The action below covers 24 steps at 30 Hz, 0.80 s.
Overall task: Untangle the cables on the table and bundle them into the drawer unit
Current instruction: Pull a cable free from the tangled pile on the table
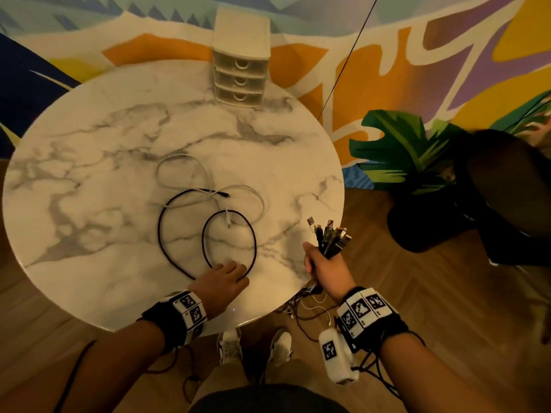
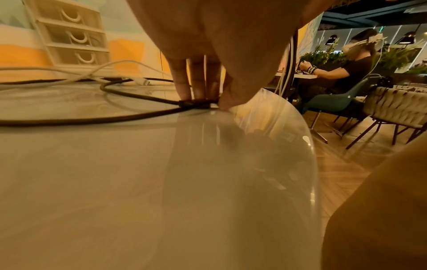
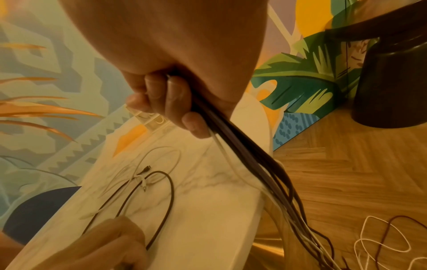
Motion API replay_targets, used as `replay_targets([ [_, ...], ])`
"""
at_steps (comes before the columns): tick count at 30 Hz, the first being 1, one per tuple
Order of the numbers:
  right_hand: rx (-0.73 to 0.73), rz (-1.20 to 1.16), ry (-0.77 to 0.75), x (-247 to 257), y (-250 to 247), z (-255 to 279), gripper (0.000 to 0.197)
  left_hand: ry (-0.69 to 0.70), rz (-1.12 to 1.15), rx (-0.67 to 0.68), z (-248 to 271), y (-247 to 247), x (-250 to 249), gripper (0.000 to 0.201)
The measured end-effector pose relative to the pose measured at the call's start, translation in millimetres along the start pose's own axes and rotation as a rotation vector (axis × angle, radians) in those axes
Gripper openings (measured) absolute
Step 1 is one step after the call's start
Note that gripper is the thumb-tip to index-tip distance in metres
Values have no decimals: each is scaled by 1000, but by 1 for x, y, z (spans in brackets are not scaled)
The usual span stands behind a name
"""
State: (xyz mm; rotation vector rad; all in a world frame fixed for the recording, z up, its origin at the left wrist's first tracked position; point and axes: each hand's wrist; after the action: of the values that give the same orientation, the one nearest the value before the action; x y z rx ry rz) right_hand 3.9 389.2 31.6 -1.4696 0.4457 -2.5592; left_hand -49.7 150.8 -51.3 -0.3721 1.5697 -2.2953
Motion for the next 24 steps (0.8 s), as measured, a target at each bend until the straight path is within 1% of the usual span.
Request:
replay_targets([
  [2, 12, -22, 6, -2, 0, 0, 55, 3, 17, -37, 5, 0, -2, 65],
  [5, 17, -23, 9, -6, -4, 3, 56, -41, 71, -79, 11, -2, -2, 74],
  [8, 34, 7, -8, -10, -12, 9, 55, -35, 65, -108, 6, -4, 1, 77],
  [10, 42, 3, -24, -11, -19, 13, 54, -35, 45, -78, -1, -5, 2, 75],
  [13, 40, -16, -41, -14, -31, 15, 53, -81, 30, -1, -6, -8, -1, 69],
  [18, 34, -30, -42, -25, -50, 21, 54, -175, -5, -55, 0, -20, -3, 61],
  [20, 31, -33, -40, -29, -57, 23, 54, -206, 0, -46, 5, -19, -2, 59],
  [22, 32, -33, -31, -31, -62, 24, 54, -201, -24, -32, 10, -13, -3, 54],
  [24, 33, -23, -23, -31, -65, 25, 54, -191, -53, -57, 12, -9, -3, 50],
])
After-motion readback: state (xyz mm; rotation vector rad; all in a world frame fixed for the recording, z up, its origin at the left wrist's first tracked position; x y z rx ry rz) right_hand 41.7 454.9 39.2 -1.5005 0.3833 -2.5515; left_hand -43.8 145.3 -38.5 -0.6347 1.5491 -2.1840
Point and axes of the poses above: each hand's wrist, its own z-axis away from the middle knuckle, its own y-axis out of the palm, x = y × z, and after that the axes turned 8 degrees about x, right-handed
